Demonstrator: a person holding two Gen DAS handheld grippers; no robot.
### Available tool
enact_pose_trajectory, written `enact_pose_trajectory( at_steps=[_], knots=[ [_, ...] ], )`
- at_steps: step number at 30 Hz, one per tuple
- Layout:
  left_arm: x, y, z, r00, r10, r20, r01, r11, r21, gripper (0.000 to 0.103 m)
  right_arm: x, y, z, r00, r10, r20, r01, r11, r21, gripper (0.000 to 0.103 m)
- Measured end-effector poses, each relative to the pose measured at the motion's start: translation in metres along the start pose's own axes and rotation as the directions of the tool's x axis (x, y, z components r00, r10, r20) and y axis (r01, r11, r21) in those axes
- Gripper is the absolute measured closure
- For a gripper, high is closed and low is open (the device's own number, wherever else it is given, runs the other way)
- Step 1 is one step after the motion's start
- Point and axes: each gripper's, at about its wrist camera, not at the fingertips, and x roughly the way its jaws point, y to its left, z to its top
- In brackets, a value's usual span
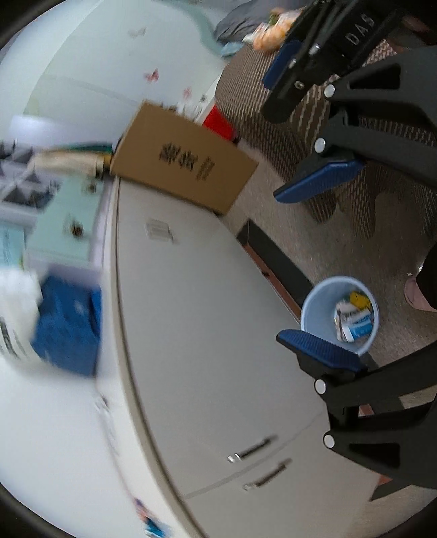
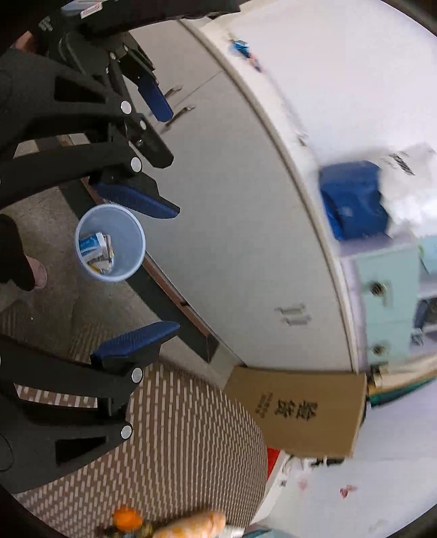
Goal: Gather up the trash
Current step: 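Move both tools back over the table, then grasp the orange bottle cap with the left tool while the right tool grasps the black snack wrapper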
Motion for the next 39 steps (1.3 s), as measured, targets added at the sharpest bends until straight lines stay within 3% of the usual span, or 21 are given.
enact_pose_trajectory(
  at_steps=[6, 10, 16, 21, 25, 28, 32, 33, 34, 39],
  knots=[
    [-0.021, -0.088, -0.011, 0.992, -0.125, -0.023, 0.127, 0.985, 0.120, 0.027, -0.071, -0.072, -0.007, 0.994, -0.099, 0.041, 0.097, 0.994, 0.045, 0.037],
    [-0.027, -0.155, -0.028, 0.979, -0.194, -0.066, 0.204, 0.953, 0.223, 0.027, -0.107, -0.130, -0.025, 0.976, -0.212, 0.044, 0.207, 0.974, 0.096, 0.037],
    [-0.019, -0.248, -0.058, 0.945, -0.280, -0.170, 0.325, 0.862, 0.390, 0.027, -0.144, -0.209, -0.053, 0.952, -0.307, 0.011, 0.298, 0.931, 0.209, 0.037],
    [-0.006, -0.307, -0.079, 0.944, -0.255, -0.209, 0.329, 0.785, 0.526, 0.027, -0.157, -0.247, -0.069, 0.942, -0.335, -0.012, 0.327, 0.909, 0.261, 0.035],
    [0.012, -0.330, -0.082, 0.946, -0.229, -0.231, 0.321, 0.767, 0.556, 0.027, -0.160, -0.263, -0.077, 0.943, -0.332, -0.023, 0.324, 0.901, 0.289, 0.035],
    [0.024, -0.338, -0.082, 0.942, -0.218, -0.254, 0.327, 0.757, 0.565, 0.036, -0.159, -0.272, -0.080, 0.946, -0.322, -0.029, 0.316, 0.901, 0.298, 0.035],
    [0.035, -0.346, -0.084, 0.939, -0.205, -0.276, 0.333, 0.740, 0.585, 0.057, -0.151, -0.278, -0.079, 0.953, -0.300, -0.047, 0.300, 0.906, 0.299, 0.035],
    [0.037, -0.347, -0.084, 0.932, -0.219, -0.288, 0.352, 0.736, 0.578, 0.073, -0.150, -0.279, -0.078, 0.954, -0.295, -0.049, 0.295, 0.908, 0.298, 0.035],
    [0.037, -0.346, -0.082, 0.926, -0.238, -0.294, 0.370, 0.733, 0.570, 0.076, -0.149, -0.278, -0.077, 0.956, -0.289, -0.050, 0.291, 0.909, 0.297, 0.035],
    [0.030, -0.330, -0.076, 0.935, -0.245, -0.258, 0.351, 0.751, 0.559, 0.076, -0.136, -0.268, -0.071, 0.962, -0.261, -0.076, 0.272, 0.924, 0.268, 0.035]
  ],
)
